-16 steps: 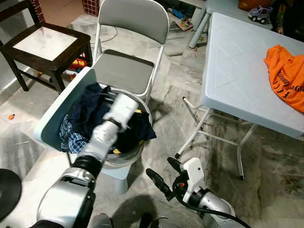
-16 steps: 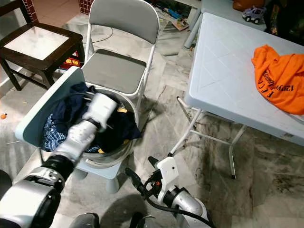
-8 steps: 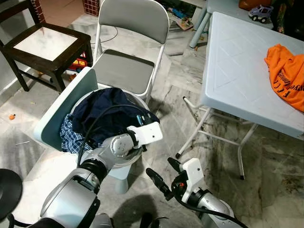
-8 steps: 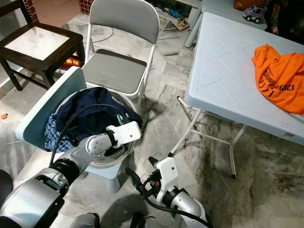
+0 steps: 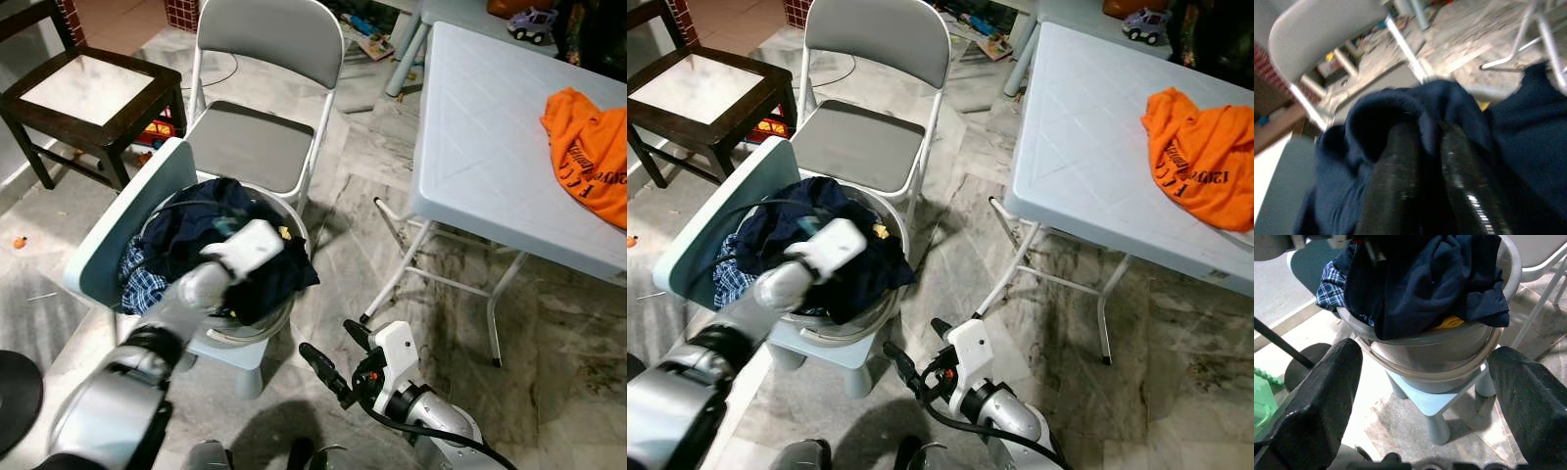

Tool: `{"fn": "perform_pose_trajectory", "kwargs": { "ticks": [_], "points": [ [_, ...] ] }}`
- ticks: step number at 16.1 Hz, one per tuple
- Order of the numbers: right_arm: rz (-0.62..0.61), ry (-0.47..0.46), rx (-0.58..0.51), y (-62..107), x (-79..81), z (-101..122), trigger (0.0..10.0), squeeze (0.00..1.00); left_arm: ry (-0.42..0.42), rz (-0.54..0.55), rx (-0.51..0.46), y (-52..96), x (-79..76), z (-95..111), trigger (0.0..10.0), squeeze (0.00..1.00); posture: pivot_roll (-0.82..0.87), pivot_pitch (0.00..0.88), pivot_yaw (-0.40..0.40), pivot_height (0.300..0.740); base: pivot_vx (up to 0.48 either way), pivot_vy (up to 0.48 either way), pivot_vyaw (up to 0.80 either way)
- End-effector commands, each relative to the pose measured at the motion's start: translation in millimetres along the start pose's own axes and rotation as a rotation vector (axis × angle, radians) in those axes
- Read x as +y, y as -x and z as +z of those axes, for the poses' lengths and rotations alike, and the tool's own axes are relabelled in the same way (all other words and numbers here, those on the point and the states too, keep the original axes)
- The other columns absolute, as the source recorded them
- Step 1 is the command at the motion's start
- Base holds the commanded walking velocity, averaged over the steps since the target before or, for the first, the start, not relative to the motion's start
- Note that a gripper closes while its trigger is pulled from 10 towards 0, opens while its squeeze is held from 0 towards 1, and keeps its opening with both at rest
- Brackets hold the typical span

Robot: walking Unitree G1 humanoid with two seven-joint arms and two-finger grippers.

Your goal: Hang hanger

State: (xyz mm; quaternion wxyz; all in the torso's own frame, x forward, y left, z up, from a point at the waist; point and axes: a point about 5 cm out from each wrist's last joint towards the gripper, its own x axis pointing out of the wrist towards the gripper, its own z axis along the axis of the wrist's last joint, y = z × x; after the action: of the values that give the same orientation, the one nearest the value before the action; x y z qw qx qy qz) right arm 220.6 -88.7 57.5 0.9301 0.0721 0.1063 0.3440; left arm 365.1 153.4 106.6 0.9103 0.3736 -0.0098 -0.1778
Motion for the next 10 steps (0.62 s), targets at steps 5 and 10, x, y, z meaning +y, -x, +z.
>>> {"fn": "perform_pose_trajectory", "kwargs": {
  "ticks": [5,10],
  "points": [
    [-0.004,-0.005,0.032,3.4,-5.1,-7,10.0,0.00,0.110,0.191,-0.116,28.4,3.3,-9,10.0,1.00,0.26,0.186,-0.201,0.740,0.000,0.000,0.00],
    [0.000,-0.005,0.033,2.6,-5.7,-7,10.0,0.00,0.093,0.235,-0.160,65.3,-3.0,-21,10.0,1.00,0.27,0.191,-0.206,0.740,0.000,0.000,0.00]
  ]
}}
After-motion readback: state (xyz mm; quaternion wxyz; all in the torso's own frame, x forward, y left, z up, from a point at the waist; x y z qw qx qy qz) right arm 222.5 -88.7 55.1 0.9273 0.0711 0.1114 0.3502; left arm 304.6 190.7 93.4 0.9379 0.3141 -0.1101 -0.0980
